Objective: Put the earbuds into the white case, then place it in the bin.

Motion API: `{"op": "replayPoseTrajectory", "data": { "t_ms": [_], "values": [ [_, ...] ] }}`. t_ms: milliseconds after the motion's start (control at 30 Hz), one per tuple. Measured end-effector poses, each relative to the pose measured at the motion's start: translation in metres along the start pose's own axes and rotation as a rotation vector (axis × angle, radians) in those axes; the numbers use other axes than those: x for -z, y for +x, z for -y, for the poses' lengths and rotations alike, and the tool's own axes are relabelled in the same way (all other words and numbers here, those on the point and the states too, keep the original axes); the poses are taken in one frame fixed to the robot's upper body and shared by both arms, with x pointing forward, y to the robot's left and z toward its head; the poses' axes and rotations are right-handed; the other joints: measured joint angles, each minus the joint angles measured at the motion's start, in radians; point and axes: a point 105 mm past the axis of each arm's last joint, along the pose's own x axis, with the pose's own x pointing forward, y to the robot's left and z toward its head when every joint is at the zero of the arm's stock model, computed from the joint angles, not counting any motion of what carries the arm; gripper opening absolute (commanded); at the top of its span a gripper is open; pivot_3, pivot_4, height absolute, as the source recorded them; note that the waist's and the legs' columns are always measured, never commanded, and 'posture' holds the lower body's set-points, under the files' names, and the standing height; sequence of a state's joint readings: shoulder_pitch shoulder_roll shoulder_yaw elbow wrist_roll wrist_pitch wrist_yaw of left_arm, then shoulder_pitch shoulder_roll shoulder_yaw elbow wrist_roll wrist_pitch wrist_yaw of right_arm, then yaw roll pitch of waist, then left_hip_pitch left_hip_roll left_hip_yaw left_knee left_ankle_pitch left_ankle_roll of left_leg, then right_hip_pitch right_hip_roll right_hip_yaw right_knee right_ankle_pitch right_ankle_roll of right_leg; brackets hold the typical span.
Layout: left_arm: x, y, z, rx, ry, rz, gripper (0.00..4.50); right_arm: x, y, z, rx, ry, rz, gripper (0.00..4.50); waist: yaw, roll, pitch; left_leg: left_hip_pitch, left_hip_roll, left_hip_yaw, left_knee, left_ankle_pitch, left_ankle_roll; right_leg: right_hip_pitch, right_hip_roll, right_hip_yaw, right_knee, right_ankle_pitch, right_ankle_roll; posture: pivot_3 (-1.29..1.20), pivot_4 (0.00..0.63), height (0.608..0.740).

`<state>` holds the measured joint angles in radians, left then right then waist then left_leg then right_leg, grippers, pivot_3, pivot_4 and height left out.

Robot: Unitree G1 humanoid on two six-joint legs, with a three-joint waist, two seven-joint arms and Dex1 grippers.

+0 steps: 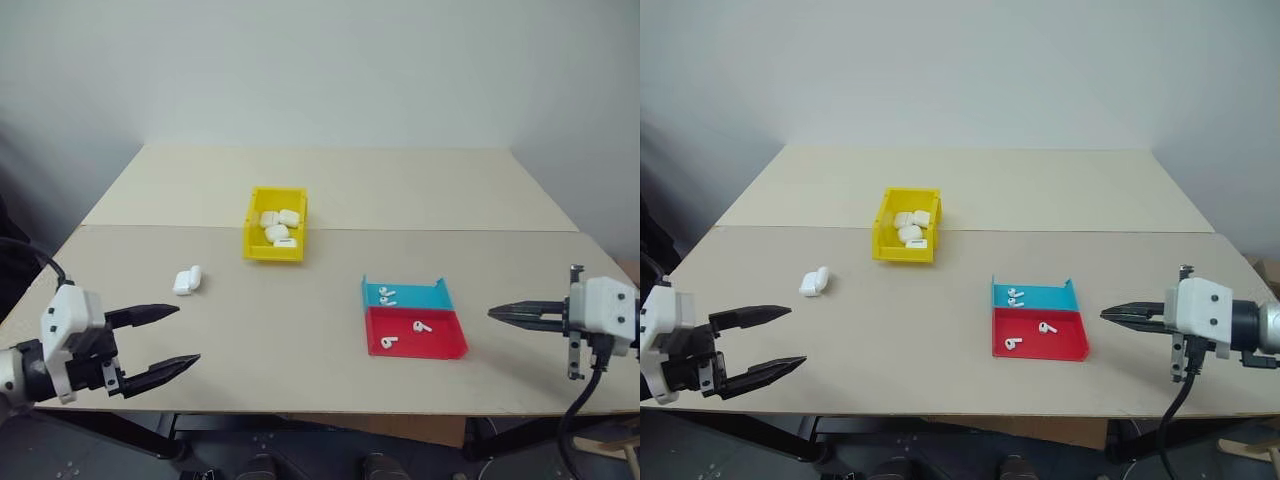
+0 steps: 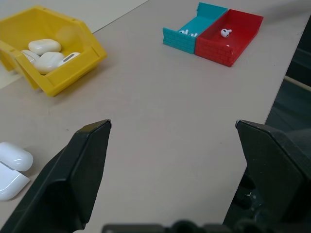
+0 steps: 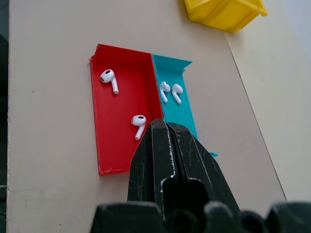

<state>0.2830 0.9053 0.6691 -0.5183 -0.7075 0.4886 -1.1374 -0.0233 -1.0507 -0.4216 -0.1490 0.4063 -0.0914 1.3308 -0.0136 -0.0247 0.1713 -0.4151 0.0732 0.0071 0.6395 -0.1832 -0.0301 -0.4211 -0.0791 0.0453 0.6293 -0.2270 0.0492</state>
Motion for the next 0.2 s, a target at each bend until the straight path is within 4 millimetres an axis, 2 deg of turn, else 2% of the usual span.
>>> {"op": "replayPoseTrajectory", "data": {
  "t_ms": [200],
  "values": [
    [-0.0025,0.0014,0.0044,0.02,0.015,0.004,4.47,0.0002,0.0004,0.0002,0.0,-0.011,-0.001,0.0,-0.001,0.0,0.0,0.0,0.0,0.0,0.0,0.0,0.0,0.0,0.0,0.0,0.0,0.0,0.0,0.0,0.15,0.74]
  ]
}}
